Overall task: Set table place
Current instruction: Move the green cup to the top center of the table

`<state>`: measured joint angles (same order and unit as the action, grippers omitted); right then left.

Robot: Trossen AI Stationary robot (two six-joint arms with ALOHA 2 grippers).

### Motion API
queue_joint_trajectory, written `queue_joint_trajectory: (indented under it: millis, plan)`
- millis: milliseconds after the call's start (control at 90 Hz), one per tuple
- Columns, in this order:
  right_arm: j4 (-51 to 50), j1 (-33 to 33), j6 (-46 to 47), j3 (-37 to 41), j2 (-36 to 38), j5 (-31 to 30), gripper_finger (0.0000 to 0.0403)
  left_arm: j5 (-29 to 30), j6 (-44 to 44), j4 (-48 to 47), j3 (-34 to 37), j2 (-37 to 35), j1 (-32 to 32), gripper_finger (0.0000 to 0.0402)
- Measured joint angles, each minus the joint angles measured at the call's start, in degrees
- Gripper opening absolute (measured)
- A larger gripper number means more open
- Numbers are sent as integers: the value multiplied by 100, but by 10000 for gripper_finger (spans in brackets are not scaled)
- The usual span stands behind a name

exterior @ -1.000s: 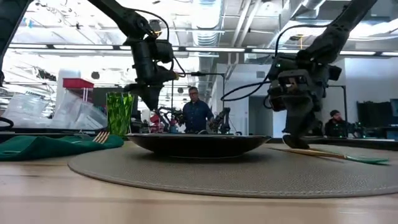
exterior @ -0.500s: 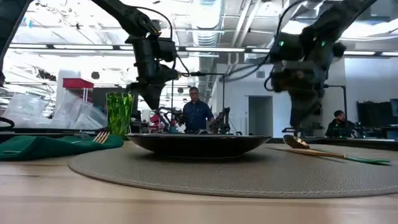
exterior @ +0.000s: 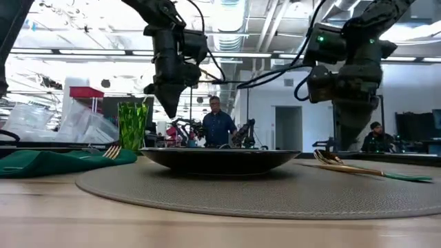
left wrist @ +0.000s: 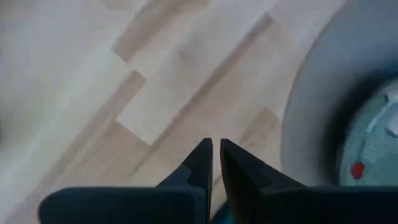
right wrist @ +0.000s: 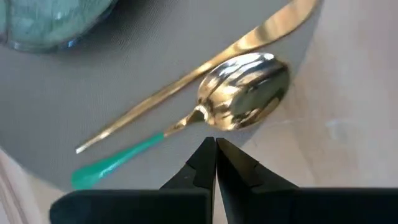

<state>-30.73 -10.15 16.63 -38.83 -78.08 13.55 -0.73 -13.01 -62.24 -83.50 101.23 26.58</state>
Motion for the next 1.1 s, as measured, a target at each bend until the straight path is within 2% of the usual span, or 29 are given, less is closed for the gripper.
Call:
queue_joint_trajectory:
  millis: [244, 444, 578, 700, 789, 878, 922, 1022, 1100]
  plan:
    - [415, 263, -59, 0, -17, 144, 0, -97, 287, 206, 185, 0, -624, 0]
    - [821, 634, 68, -7, -640, 531, 0, -465, 177, 444, 497, 0, -1018, 0]
    - [1120, 673, -137, -107, -811, 560, 0, 175, 11, 480, 432, 3, -1184, 0]
    - [596, 511, -500, -438, -589, -46, 0, 584, 69, 289, -113, -40, -1154, 0]
    - [481, 291, -515, -620, -335, -477, 0, 1196, 103, -215, -647, -148, -1019, 0]
    - [506, 13, -510, -728, -68, -594, 0, 2081, 400, -652, -1080, -417, -767, 0]
    - [447, -131, -510, -732, 33, -598, 0, 2323, 559, -822, -1206, -584, -559, 0]
    - [241, -443, -379, -732, 205, -776, 1, 2326, 680, -1199, -1254, -957, 172, 0]
    - [-91, -707, -479, -734, 279, -758, 10, 1985, 800, -1466, -1185, -1200, 861, 9]
